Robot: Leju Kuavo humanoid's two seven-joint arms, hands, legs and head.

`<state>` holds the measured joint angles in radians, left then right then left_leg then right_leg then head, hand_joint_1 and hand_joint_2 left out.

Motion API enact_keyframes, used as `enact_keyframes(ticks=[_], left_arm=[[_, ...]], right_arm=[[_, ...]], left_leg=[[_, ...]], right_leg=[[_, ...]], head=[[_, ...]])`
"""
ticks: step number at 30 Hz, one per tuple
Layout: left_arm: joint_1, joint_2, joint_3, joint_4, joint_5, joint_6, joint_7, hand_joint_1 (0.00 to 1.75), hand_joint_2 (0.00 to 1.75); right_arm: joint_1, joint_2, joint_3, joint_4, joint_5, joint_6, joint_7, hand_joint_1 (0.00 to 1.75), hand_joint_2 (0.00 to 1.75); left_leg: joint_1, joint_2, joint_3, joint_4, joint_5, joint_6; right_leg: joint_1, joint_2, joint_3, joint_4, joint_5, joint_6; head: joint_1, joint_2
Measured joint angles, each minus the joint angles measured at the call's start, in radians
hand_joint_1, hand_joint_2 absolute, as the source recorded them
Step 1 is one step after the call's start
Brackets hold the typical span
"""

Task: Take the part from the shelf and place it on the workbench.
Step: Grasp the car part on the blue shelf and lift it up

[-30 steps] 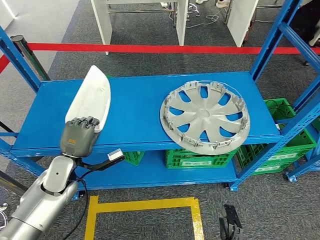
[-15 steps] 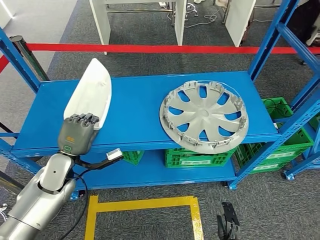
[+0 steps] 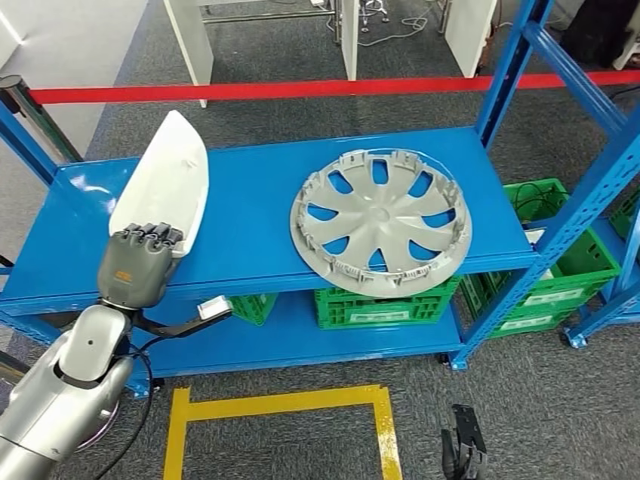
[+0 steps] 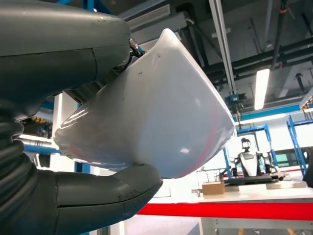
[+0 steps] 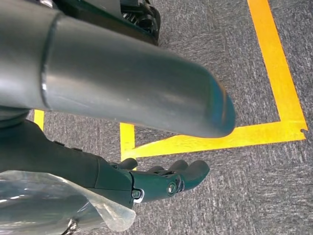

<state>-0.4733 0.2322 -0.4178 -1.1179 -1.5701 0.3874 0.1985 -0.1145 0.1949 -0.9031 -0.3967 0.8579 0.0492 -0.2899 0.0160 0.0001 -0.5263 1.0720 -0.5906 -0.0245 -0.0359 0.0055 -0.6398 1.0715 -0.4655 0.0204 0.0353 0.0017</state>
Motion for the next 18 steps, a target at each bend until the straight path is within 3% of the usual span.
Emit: enact_keyframes(ticks=[3, 4, 5, 6, 8, 10, 13, 14, 15, 18], left_arm=[[0.002, 0.008, 0.0, -0.004, 0.0, -0.001, 0.0, 1.75, 1.75], [0.003, 0.009, 0.0, -0.004, 0.0, -0.001, 0.0, 1.75, 1.75], [0.004, 0.01, 0.0, -0.005, 0.0, -0.001, 0.0, 1.75, 1.75], [0.005, 0.011, 0.0, -0.006, 0.0, -0.001, 0.0, 1.75, 1.75], [0.004, 0.013, 0.0, -0.01, 0.0, -0.001, 0.0, 1.75, 1.75], [0.003, 0.016, 0.0, -0.017, 0.0, -0.001, 0.0, 1.75, 1.75], [0.0, 0.019, 0.0, -0.022, 0.0, -0.002, 0.0, 1.75, 1.75], [-0.001, 0.019, 0.0, -0.023, 0.0, -0.002, 0.0, 1.75, 1.75], [-0.001, 0.018, 0.0, -0.024, 0.0, -0.002, 0.0, 1.75, 1.75], [0.002, 0.018, 0.0, -0.025, 0.0, -0.002, 0.0, 1.75, 1.75]], right_arm=[[0.0, 0.0, -0.002, 0.0, 0.0, 0.0, 0.0, 0.0, 0.0], [0.0, 0.0, -0.003, 0.0, 0.0, 0.0, 0.0, 0.0, 0.0], [-0.001, 0.0, -0.003, 0.0, 0.0, 0.0, 0.0, 0.0, 0.0], [-0.001, 0.0, -0.003, 0.0, 0.0, 0.0, 0.0, 0.0, 0.0], [-0.002, 0.001, -0.004, 0.0, 0.0, 0.0, 0.0, 0.0, 0.0], [-0.003, 0.004, -0.004, 0.0, 0.0, 0.0, 0.0, 0.0, 0.0], [-0.003, 0.005, -0.005, 0.0, 0.0, 0.0, 0.0, 0.0, 0.0], [-0.003, 0.005, -0.005, 0.001, 0.0, 0.0, 0.0, 0.0, 0.0], [-0.003, 0.006, -0.005, 0.001, 0.0, 0.0, 0.0, 0.0, 0.0], [-0.004, 0.006, -0.007, 0.001, -0.001, 0.0, -0.001, 0.0, 0.0]], left_leg=[[0.0, 0.0, -0.068, 0.182, -0.1, -0.003], [-0.001, 0.0, -0.082, 0.222, -0.112, 0.0], [-0.003, 0.0, -0.079, 0.227, -0.103, 0.006], [-0.007, 0.0, -0.058, 0.193, -0.075, 0.015], [-0.018, 0.0, 0.014, 0.062, -0.013, 0.042], [-0.029, 0.0, 0.062, -0.035, 0.012, 0.055], [-0.034, 0.0, 0.056, -0.067, 0.04, 0.055], [-0.032, 0.001, 0.05, -0.077, 0.056, 0.057], [-0.029, 0.003, 0.041, -0.086, 0.074, 0.06], [-0.027, 0.006, -0.003, -0.092, 0.117, 0.064]], right_leg=[[0.008, -0.002, -0.015, -0.002, 0.012, -0.015], [0.012, -0.002, -0.021, -0.002, 0.017, -0.018], [0.016, -0.003, -0.028, -0.002, 0.024, -0.019], [0.021, -0.002, -0.035, -0.002, 0.031, -0.02], [0.027, -0.002, -0.048, -0.003, 0.047, -0.021], [0.027, -0.002, -0.055, -0.009, 0.066, -0.017], [0.022, -0.004, -0.058, -0.029, 0.097, 0.001], [0.021, -0.004, -0.062, -0.03, 0.089, 0.007], [0.022, -0.003, -0.071, -0.016, 0.06, 0.012], [0.023, -0.004, -0.108, 0.137, -0.081, 0.024]], head=[[-0.005, 0.0], [-0.005, 0.0], [-0.006, 0.0], [-0.006, 0.0], [-0.005, 0.0], [-0.004, 0.0], [-0.006, 0.0], [-0.007, 0.0], [-0.006, 0.0], [0.0, 0.0]])
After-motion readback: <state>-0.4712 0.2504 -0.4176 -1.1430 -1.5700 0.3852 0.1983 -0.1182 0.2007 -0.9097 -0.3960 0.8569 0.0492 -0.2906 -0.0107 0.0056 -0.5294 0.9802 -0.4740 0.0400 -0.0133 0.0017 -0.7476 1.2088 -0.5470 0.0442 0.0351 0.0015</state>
